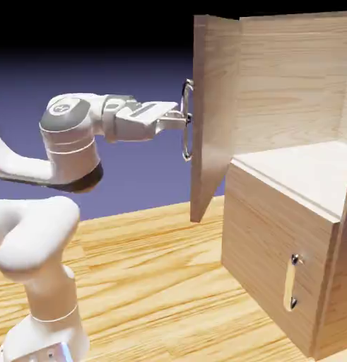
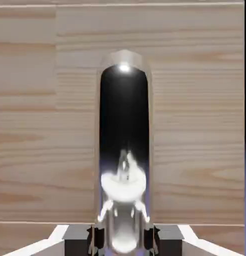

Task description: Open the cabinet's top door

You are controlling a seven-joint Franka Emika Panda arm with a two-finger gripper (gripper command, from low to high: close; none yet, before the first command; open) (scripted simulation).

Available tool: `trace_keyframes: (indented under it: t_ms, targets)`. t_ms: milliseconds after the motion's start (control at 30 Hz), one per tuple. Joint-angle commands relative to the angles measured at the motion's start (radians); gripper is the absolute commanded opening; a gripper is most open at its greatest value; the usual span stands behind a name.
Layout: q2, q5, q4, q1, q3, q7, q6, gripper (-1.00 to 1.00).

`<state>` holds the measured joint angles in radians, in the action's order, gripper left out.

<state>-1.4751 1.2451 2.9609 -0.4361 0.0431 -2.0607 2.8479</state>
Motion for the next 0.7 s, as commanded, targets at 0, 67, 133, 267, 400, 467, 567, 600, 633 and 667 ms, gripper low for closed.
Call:
trace_keyframes:
  t_ms: [0, 67, 133, 267, 400, 467, 567, 600, 633, 667]
  targets:
    - [-0.026, -0.034, 0.008, 0.022, 0.02, 0.017, -0.045, -1.0]
    - [-0.073, -0.098, 0.019, 0.065, 0.067, 0.045, -0.131, -1.0]
    - [-0.116, -0.161, 0.025, 0.105, 0.123, 0.065, -0.218, -1.0]
    - [-0.178, -0.284, 0.017, 0.174, 0.257, 0.087, -0.392, -1.0]
    - [-0.205, -0.399, -0.018, 0.222, 0.402, 0.091, -0.559, -1.0]
    - [-0.208, -0.453, -0.045, 0.235, 0.474, 0.09, -0.64, -1.0]
    - [-0.2, -0.533, -0.102, 0.237, 0.583, 0.086, -0.764, -1.0]
    - [-0.194, -0.559, -0.126, 0.231, 0.619, 0.084, -0.806, -1.0]
    - [-0.188, -0.585, -0.152, 0.223, 0.655, 0.083, -0.85, -1.0]
    - [-0.18, -0.61, -0.181, 0.212, 0.69, 0.081, -0.893, -1.0]
